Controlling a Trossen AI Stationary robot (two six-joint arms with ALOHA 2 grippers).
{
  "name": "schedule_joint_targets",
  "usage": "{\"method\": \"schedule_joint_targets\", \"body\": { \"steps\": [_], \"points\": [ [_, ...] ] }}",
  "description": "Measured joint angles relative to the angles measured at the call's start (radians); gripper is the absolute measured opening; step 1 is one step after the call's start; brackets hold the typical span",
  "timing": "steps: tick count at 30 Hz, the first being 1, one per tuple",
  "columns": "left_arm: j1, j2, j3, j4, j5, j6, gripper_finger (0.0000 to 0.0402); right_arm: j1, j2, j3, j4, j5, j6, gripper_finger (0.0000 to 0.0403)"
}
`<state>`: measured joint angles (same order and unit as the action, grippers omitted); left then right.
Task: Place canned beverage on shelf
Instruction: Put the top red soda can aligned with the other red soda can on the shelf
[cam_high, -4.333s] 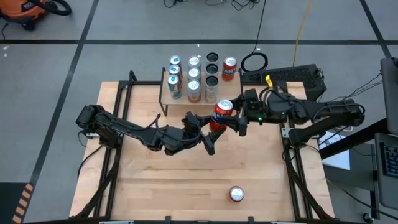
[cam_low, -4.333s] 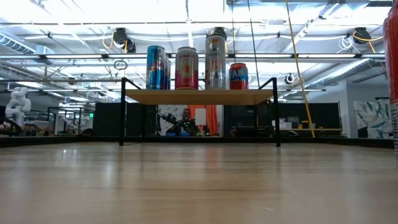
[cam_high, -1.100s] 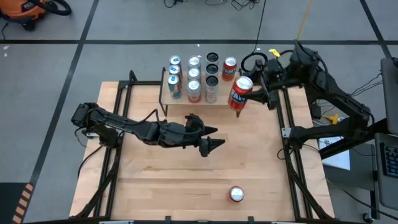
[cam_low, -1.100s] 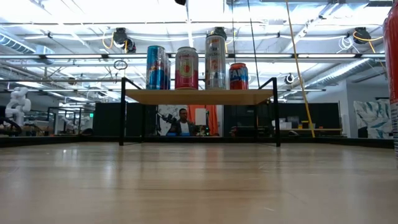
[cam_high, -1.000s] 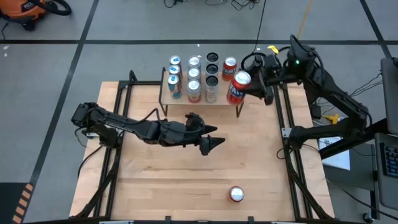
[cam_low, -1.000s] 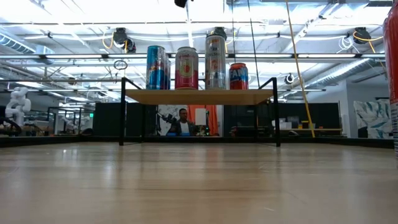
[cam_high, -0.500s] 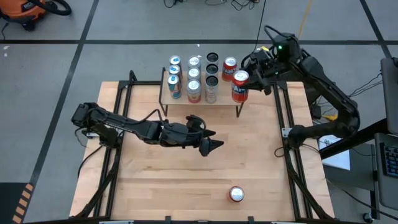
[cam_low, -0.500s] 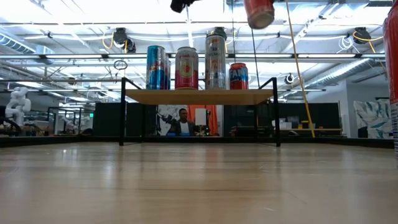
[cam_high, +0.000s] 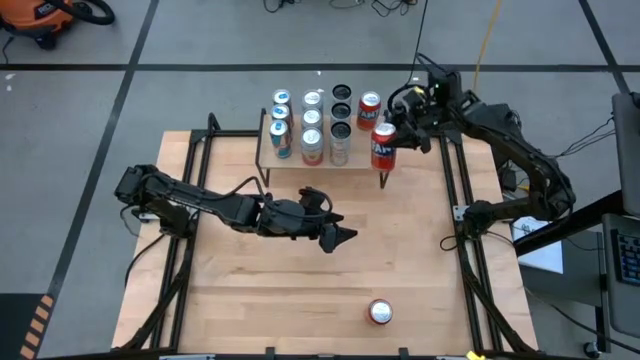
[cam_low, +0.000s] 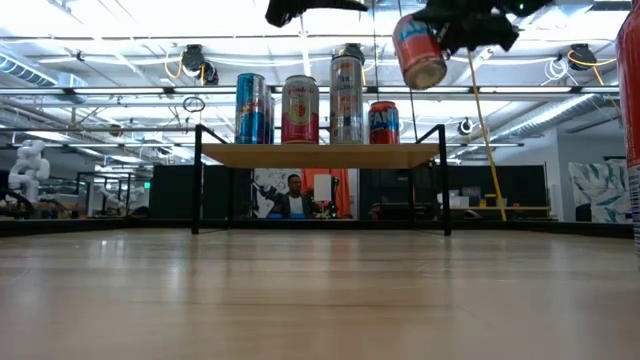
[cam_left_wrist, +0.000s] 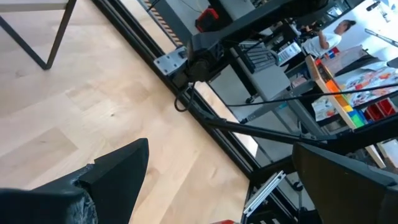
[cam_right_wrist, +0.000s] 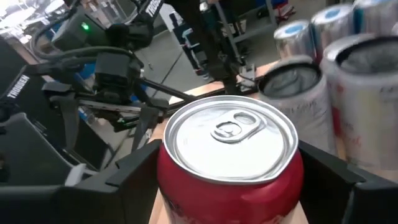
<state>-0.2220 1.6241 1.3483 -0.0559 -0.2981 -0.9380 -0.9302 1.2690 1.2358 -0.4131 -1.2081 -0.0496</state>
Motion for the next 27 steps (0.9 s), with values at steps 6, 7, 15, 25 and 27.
{"method": "schedule_joint_targets", "body": {
  "steps": [6, 7, 15, 25, 27],
  "points": [
    [0.013, 0.000, 0.000, -0.010, 0.000, 0.001, 0.0400, 0.000, 0.000, -0.094, 0.150, 0.007, 0.078, 0.0283],
    [0.017, 0.000, 0.000, -0.010, 0.000, 0.001, 0.0400, 0.000, 0.000, -0.098, 0.164, 0.018, 0.087, 0.0283],
    [0.034, 0.000, 0.000, -0.009, 0.006, 0.031, 0.0400, 0.000, -0.001, -0.098, 0.220, 0.103, 0.033, 0.0283],
    [0.033, 0.000, 0.000, -0.007, 0.006, 0.035, 0.0400, 0.002, -0.001, -0.098, 0.205, 0.218, -0.211, 0.0283],
    [0.032, 0.000, 0.000, -0.007, 0.006, 0.035, 0.0400, 0.003, 0.000, -0.098, 0.205, 0.236, -0.223, 0.0283]
  ]
}}
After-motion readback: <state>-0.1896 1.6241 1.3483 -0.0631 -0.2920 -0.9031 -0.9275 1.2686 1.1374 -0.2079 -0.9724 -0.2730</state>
